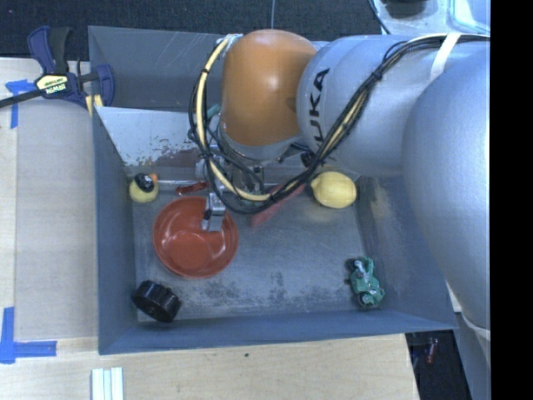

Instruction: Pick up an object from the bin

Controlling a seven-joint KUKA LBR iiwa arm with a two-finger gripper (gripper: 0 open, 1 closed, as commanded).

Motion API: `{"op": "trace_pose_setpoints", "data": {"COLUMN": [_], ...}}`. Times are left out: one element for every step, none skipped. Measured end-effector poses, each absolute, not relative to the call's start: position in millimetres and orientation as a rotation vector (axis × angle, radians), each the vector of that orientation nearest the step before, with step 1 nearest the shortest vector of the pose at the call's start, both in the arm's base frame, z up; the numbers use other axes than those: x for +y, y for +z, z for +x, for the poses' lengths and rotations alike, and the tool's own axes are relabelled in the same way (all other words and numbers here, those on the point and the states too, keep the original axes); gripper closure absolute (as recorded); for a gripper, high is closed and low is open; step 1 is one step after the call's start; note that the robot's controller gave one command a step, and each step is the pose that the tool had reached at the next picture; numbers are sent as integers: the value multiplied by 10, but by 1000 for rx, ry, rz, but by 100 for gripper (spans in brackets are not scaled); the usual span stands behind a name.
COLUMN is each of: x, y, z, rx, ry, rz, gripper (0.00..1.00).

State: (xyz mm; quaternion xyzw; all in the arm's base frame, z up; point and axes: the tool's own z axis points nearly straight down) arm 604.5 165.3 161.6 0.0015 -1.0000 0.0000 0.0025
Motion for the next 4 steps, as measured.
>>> {"op": "trace_pose_setpoints", "data": {"x": [1646,1672,1582,1450], "y": [1661,1228,1484,1414], "z": [6067,5536,6242,5715], "rx": [-3145,-3139,-3156,-3130], "ry": [-2,0,-9,-6], "rz": [1,62,-158,345], "gripper": [0,0,0,0]}}
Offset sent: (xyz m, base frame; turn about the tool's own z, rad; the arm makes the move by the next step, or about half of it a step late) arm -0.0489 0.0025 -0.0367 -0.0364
